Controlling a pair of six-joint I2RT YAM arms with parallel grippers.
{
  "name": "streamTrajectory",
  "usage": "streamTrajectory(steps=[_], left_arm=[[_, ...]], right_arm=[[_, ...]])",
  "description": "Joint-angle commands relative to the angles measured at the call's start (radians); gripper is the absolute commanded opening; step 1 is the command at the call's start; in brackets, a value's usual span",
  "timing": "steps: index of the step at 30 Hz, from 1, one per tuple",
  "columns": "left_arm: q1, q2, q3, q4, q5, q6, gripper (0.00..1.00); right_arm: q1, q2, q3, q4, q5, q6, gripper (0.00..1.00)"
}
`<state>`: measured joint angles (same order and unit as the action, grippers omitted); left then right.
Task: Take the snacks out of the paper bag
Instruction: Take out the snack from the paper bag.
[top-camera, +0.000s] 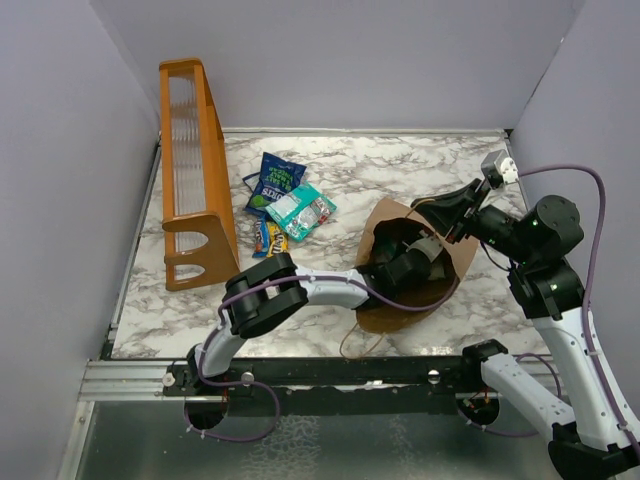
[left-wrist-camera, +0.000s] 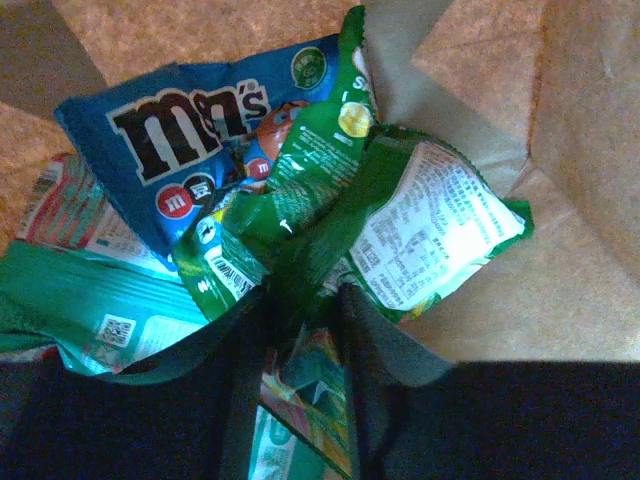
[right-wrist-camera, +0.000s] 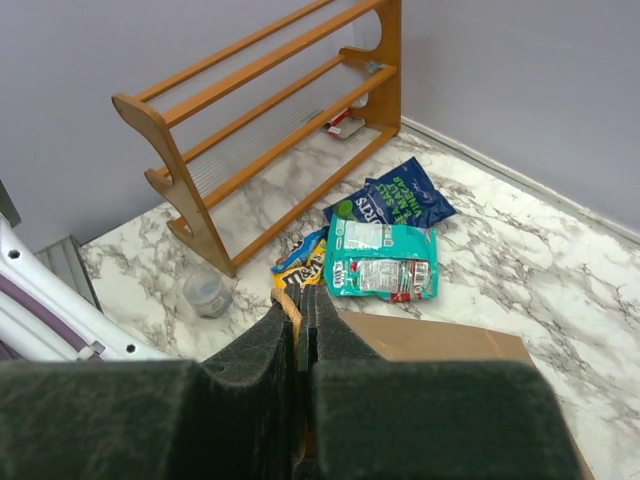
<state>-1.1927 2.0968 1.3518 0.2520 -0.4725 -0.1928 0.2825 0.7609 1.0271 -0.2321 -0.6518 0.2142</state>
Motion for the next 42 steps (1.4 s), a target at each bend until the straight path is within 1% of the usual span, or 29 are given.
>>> streamTrajectory(steps=[1,5,11,14,18,23,25,26,29,33,37,40,42], left_arm=[[0.008,0.005,0.040,-0.056,0.032,0.022,0.24],[0.007,-0.026,0.055,-0.092,0.028,0.024,0.12],[-0.006,-0.121,0.040,-0.127,0.032,0.029,0.02],[-0.022,-0.179,0.030,-0.158,0.038,0.033,0.00],[-0.032,-0.263,0.026,-0.223,0.080,0.020,0.00],[-0.037,-0.377,-0.047,-0.232,0.159,0.012,0.00],[-0.038,-0.394,-0.063,-0.251,0.175,0.010,0.00],[-0.039,-0.427,-0.067,-0.264,0.181,0.009,0.00],[-0.039,-0.460,-0.067,-0.301,0.198,0.011,0.00],[-0.039,-0.477,-0.082,-0.316,0.173,0.032,0.00],[-0.038,-0.450,-0.095,-0.320,0.102,0.058,0.00],[-0.036,-0.372,-0.030,-0.369,0.075,0.057,0.00],[-0.035,-0.285,0.071,-0.443,0.057,0.051,0.00]], right_arm=[[0.003,-0.014,0.032,0.014,0.020,-0.009,0.02],[0.003,-0.017,0.031,-0.001,0.037,-0.025,0.02],[0.003,-0.021,0.025,-0.024,0.080,-0.063,0.02],[0.003,-0.022,0.012,-0.019,0.119,-0.070,0.02],[0.003,-0.019,0.007,-0.006,0.176,-0.055,0.02],[0.003,-0.020,0.021,0.006,0.287,-0.015,0.02],[0.003,-0.016,0.027,0.008,0.334,0.002,0.02],[0.003,-0.011,0.030,0.006,0.353,0.008,0.02],[0.003,0.002,0.014,0.018,0.375,0.011,0.02],[0.003,0.014,0.016,0.017,0.377,0.001,0.02],[0.003,0.009,0.051,0.003,0.359,0.006,0.02],[0.003,0.022,0.079,0.005,0.237,0.000,0.03],[0.003,0.038,0.093,0.012,0.115,0.007,0.03]])
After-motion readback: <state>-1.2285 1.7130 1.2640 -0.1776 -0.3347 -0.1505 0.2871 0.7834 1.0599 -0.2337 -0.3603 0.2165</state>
